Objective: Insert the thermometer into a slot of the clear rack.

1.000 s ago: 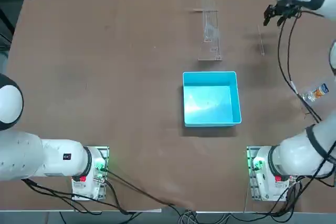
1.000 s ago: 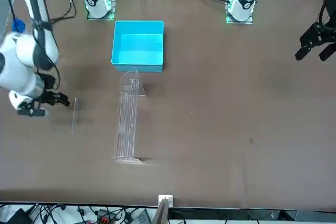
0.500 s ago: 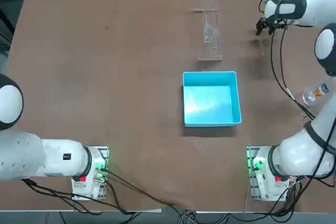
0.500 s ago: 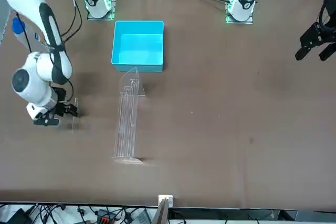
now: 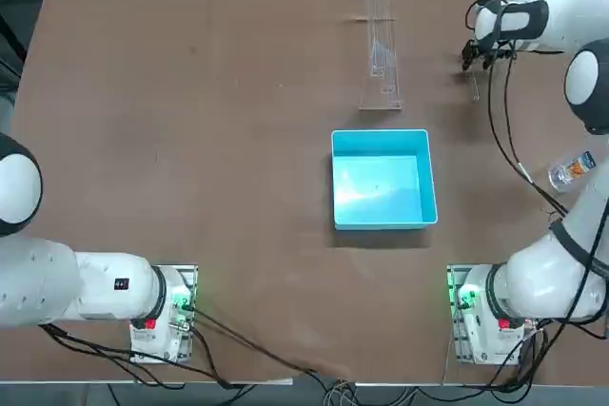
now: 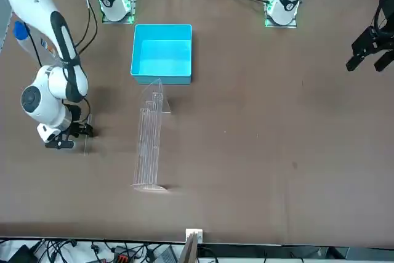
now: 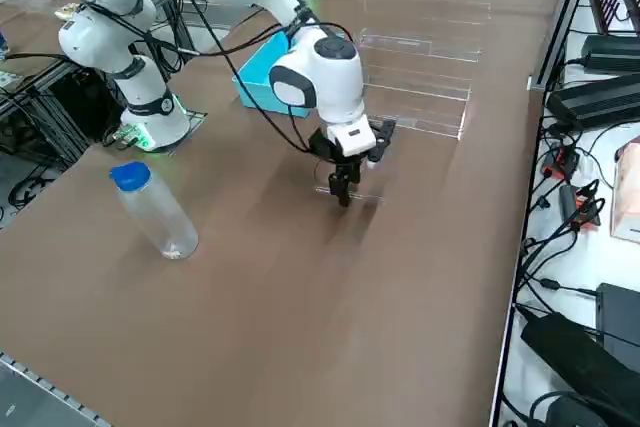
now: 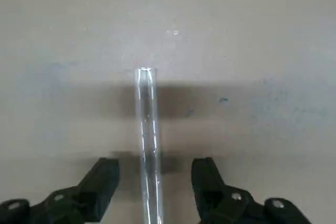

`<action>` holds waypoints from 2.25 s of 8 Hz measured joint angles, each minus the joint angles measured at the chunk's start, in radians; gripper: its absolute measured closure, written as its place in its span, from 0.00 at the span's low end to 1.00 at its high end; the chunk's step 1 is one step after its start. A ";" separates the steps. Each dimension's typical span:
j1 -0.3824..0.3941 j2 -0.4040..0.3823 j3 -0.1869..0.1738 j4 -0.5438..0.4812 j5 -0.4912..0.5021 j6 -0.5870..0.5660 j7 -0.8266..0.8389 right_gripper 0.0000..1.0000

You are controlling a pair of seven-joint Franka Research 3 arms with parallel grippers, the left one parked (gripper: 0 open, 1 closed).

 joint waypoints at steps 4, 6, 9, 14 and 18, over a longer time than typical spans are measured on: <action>0.000 0.019 0.002 0.008 0.000 0.002 -0.001 0.32; 0.000 0.026 0.003 0.008 0.000 0.002 -0.002 0.37; 0.000 0.029 0.015 0.009 0.004 0.002 -0.002 0.49; -0.001 0.027 0.017 0.019 0.008 -0.002 -0.003 0.78; 0.000 -0.032 0.040 0.097 0.009 -0.124 -0.009 0.78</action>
